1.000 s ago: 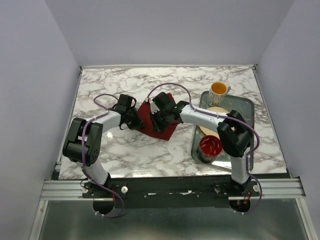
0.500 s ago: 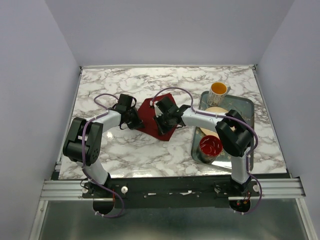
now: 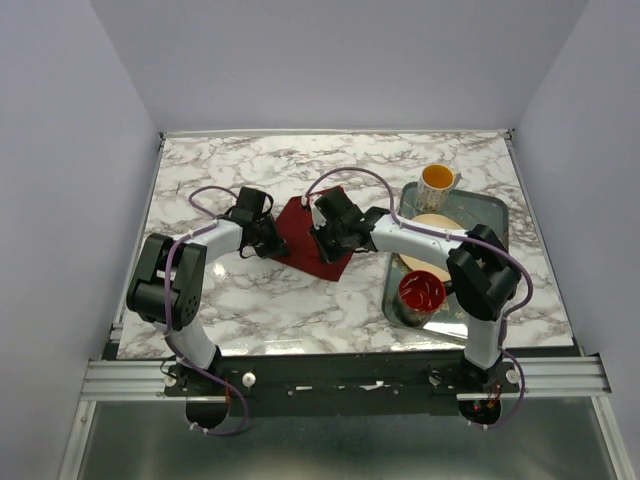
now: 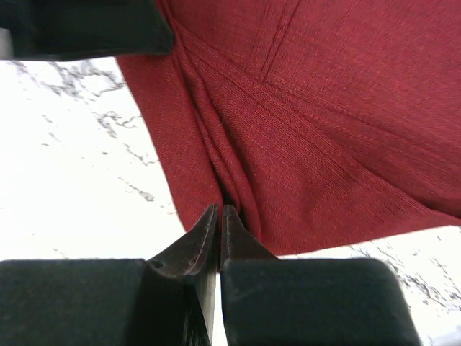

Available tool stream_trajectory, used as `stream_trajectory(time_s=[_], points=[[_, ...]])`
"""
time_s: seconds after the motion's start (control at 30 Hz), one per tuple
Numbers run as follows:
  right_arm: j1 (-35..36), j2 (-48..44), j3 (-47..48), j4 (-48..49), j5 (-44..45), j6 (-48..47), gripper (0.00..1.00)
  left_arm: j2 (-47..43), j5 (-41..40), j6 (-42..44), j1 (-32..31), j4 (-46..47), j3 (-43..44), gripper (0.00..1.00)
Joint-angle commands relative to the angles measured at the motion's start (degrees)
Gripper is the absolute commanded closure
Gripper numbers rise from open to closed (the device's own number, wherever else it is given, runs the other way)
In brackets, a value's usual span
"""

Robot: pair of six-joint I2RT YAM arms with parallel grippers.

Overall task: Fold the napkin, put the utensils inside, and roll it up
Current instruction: Roll the napkin with the utensil

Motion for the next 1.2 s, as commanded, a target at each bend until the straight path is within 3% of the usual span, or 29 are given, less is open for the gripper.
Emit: stream_trajectory(time_s=[0.0,0.37,0.6,0.9,1.07,1.17], points=[[-0.2,-2.93,-0.45,-2.16,-2.87,0.36,0.87,4.57,-6.04,3.14,0.03,-5.53,-2.48,1.0],[-0.2,-0.83,-4.15,0.21,-0.16,0.27,0.91,4.92,-5.78,3.31,-0.05,-5.71,-2.13,1.0],[-0.11,5.42,-3.62,0.13,12.23,-1.66,0.93,5.18,-5.69,3.75,-0.05,-5.89,-1.78,1.0],[1.11,-0.1,0.16,-2.68,10.48,-1.75,0.89,4.75,-4.98,3.93,-0.05,-6.06,-1.34,1.0],[5.5,-4.33,2.79,-5.06,12.33,-2.8,0.72,4.57,-4.37,4.11,-0.05,-6.41,-1.07,1.0],[7.26,-3.19,3.41,-4.01,12.15,-3.94,0.53,4.39,-3.93,4.02,-0.05,-6.5,-1.16,1.0]])
